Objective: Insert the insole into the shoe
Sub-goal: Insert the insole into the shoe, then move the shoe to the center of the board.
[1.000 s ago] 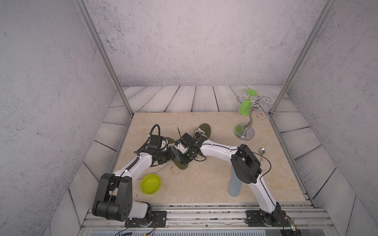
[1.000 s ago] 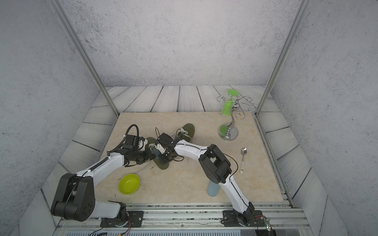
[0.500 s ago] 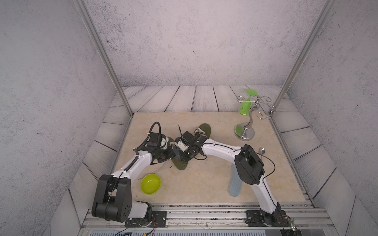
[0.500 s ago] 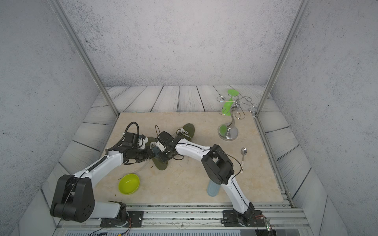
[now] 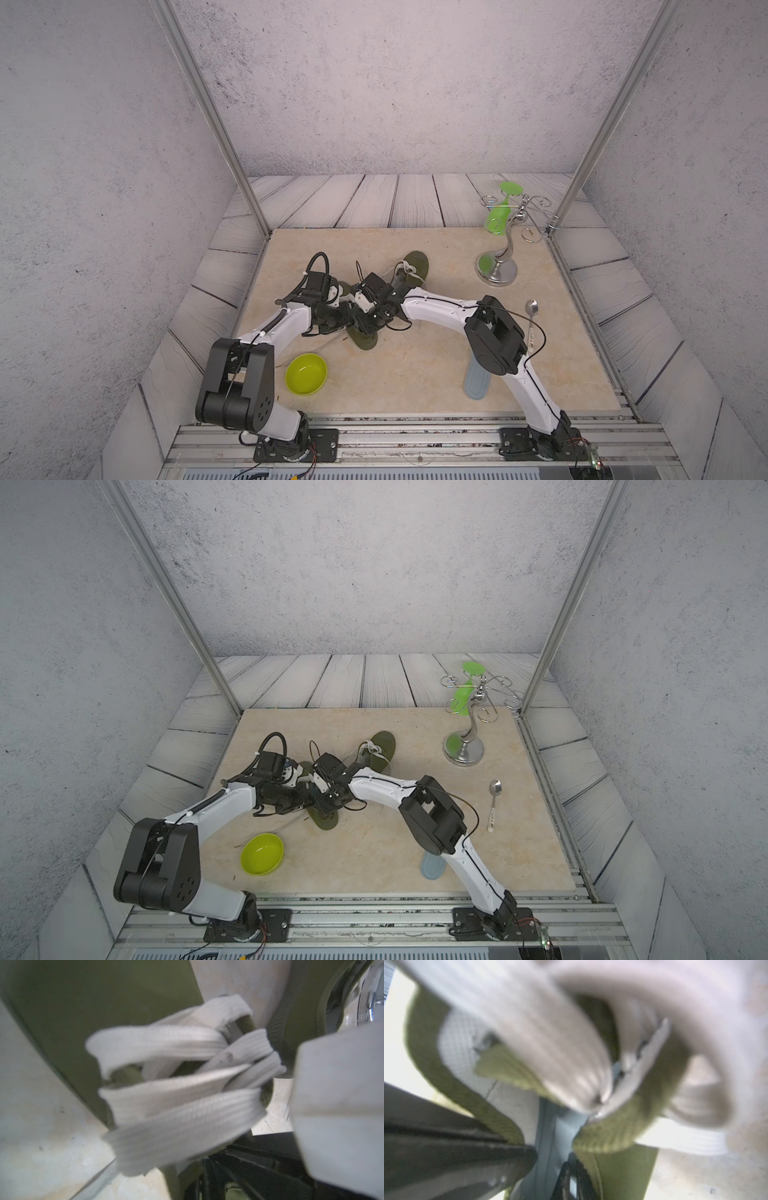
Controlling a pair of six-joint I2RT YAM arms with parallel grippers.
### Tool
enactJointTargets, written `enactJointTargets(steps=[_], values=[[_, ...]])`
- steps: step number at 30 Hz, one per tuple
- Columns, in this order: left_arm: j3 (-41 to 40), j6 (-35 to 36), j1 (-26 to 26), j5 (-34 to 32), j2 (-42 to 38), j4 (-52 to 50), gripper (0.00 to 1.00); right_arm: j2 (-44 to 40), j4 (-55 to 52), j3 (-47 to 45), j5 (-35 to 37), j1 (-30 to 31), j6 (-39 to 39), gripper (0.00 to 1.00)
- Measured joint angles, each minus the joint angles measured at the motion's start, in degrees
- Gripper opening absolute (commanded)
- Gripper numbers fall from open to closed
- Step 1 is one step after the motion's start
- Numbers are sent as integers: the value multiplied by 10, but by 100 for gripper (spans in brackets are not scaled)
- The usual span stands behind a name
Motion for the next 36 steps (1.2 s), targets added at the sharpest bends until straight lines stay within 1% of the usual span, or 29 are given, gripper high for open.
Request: enactJointTargets(steps=[4,7,13,16,21,29,34,35,36], values=[[4,16,2,-3,-1,-9,0,-20,17,-30,2,-1,-2,11],[25,35,5,-11,-1,-40,0,-60,16,-64,7,-3,-4,11],[109,87,11,-51,14,-110,0,-169,15,-115,14,-5,-10,11],[146,112,17,-73,37,-132,0,-210,18,-139,16,-5,-12,13],[185,138,40,-91,77,-152,0,-238,17,-177,16,-5,-16,13],[274,156,78,-70,186,-153,0,-266,-3,-213,30,-5,-25,14],[318,177,92,-66,232,-156,0,-282,-9,-218,38,-7,-28,16],[326,182,94,-66,237,-160,7,-285,-9,-219,39,-7,-29,17],[335,186,94,-65,240,-163,19,-286,-9,-219,40,-7,-29,18]])
